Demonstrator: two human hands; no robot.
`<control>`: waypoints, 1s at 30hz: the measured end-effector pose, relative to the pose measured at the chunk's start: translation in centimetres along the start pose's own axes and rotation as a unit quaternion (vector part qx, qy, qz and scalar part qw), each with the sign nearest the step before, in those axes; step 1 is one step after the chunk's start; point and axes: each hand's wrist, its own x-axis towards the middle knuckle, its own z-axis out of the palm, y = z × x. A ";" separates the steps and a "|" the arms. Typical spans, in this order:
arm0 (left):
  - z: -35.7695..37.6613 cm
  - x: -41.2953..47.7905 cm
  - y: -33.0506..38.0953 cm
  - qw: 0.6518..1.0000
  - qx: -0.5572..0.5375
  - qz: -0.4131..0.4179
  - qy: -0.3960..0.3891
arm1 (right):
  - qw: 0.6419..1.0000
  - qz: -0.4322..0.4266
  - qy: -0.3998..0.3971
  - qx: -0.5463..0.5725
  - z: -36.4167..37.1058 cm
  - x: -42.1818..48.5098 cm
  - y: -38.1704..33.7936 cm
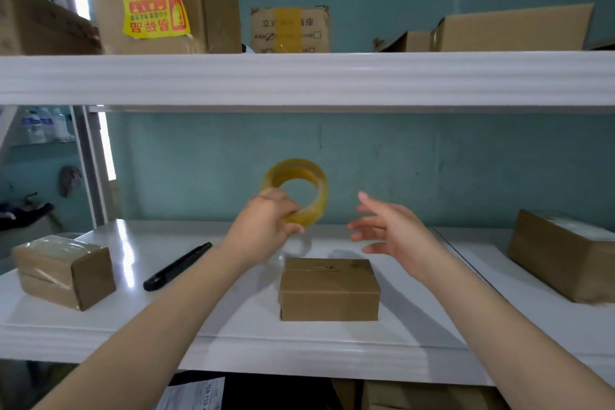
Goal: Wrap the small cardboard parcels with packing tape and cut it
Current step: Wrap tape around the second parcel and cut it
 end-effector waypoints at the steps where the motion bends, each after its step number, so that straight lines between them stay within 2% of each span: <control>1: 0.4 0.2 1.3 0.997 0.061 0.057 0.005 | 0.999 0.026 -0.042 0.008 0.5 -0.3 -0.7; 3: 1.7 0.2 3.3 0.977 0.153 0.147 0.012 | 0.995 0.060 -0.081 0.016 1.3 -0.7 -1.2; 4: 2.3 0.2 3.8 0.969 0.176 0.173 0.025 | 0.996 0.061 -0.069 0.019 1.5 -0.7 -1.0; 7: 3.8 0.1 4.4 0.972 0.118 0.198 0.046 | 0.997 0.051 0.018 0.048 1.4 -0.2 0.3; 10: 4.7 -0.4 5.3 0.968 0.055 0.227 0.091 | 0.993 0.045 0.063 0.095 0.7 0.1 0.7; 12: 4.9 -1.0 5.3 0.975 0.030 0.169 0.139 | 0.990 0.029 0.099 0.092 -0.2 0.2 0.3; 14: 4.4 -1.0 4.9 0.986 -0.063 0.013 0.154 | 0.988 0.025 0.112 0.101 -1.3 0.2 0.1; 15: 3.9 -0.9 4.7 0.979 -0.131 -0.068 0.137 | 0.988 0.028 0.105 0.107 -1.6 0.1 0.1; 17: 2.6 -0.5 4.9 0.942 -0.276 -0.182 0.063 | 0.990 0.028 0.089 0.109 -2.1 -0.1 0.1; 19: 2.2 -0.6 5.2 0.901 -0.383 -0.203 -0.005 | 0.991 0.021 0.081 0.106 -2.4 -0.1 0.2; 21: 1.8 -1.1 5.3 0.858 -0.460 -0.227 -0.016 | 0.992 0.015 0.076 0.104 -2.8 -0.2 0.4; 22: 1.6 -1.3 5.3 0.819 -0.518 -0.248 -0.013 | 0.992 0.013 0.069 0.102 -3.0 -0.2 0.6; 25: 1.2 -1.1 4.6 0.622 -0.698 -0.353 -0.021 | 0.994 0.002 0.046 0.096 -3.0 -0.1 1.0; 26: 1.2 -1.1 4.5 0.579 -0.719 -0.384 -0.027 | 0.994 -0.004 0.045 0.095 -3.0 0.0 1.1; 27: 1.1 -1.2 4.4 0.563 -0.719 -0.406 -0.039 | 0.994 -0.011 0.046 0.094 -3.0 0.1 1.2; 30: 0.6 -1.5 4.1 0.581 -0.683 -0.435 -0.084 | 0.995 -0.033 0.047 0.079 -2.9 0.4 1.6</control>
